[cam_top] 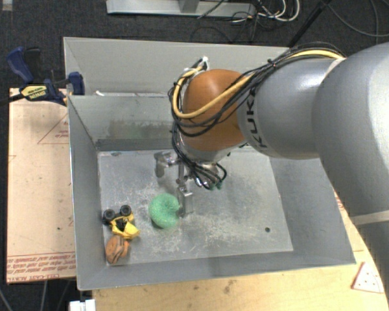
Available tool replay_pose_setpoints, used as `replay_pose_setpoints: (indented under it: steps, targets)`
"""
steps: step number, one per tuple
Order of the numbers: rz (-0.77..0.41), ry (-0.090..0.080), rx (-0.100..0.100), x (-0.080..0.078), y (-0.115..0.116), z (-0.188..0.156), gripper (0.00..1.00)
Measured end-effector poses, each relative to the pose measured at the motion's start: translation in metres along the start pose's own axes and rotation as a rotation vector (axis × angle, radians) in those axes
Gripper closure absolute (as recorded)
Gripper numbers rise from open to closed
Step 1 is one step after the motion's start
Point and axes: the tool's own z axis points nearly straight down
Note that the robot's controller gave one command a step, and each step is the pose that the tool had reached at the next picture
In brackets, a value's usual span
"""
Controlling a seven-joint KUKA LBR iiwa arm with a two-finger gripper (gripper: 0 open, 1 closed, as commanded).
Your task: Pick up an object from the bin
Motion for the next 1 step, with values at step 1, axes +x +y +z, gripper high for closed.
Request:
replay_pose_setpoints:
  steps: [1]
  targets:
    - [-0.092, 0.01, -0.002, 0.0214, 0.0053, 0.0049, 0.0]
